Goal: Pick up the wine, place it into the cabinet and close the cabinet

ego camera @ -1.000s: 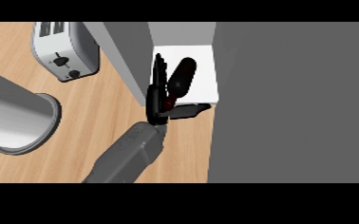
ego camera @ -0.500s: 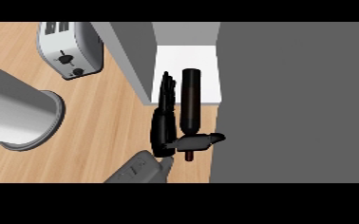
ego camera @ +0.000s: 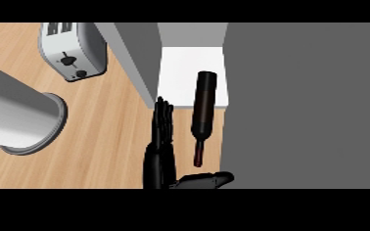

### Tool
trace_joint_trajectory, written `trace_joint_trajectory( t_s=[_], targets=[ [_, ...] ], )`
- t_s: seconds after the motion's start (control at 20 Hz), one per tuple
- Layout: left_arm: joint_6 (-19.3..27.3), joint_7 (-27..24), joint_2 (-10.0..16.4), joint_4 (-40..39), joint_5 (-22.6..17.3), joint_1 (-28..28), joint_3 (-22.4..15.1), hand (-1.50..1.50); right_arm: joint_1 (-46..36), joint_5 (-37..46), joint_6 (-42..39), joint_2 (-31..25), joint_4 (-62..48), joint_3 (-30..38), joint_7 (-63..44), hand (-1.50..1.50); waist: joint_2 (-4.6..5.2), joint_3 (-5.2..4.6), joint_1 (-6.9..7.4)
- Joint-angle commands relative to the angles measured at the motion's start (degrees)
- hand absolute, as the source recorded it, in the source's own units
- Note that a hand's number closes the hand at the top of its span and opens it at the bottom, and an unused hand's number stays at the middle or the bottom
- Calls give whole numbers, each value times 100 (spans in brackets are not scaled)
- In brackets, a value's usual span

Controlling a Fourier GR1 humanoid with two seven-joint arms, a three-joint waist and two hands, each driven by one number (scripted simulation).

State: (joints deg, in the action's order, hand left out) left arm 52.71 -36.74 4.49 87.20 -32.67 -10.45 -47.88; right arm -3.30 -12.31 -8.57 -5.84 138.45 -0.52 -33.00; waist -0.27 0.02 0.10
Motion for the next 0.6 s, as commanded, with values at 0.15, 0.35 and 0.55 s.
trace_joint_trajectory(
  t_s=[0.15, 0.35, 0.55],
  targets=[
    [-193, -43, 416, 925, 283, 779, -59, -150, 9, -669, -46, -133, 718, 121, -539, -150, 14, -4, -16],
    [-315, 181, 1124, 1838, 377, 1229, -378, -150, 293, -623, -202, 62, 528, -163, -331, -150, 8, -1, -7],
    [-376, 179, 1220, 1893, 528, 1330, -423, -150, 346, -842, -486, -130, 636, -280, -647, 150, 12, -2, -27]
  ],
)
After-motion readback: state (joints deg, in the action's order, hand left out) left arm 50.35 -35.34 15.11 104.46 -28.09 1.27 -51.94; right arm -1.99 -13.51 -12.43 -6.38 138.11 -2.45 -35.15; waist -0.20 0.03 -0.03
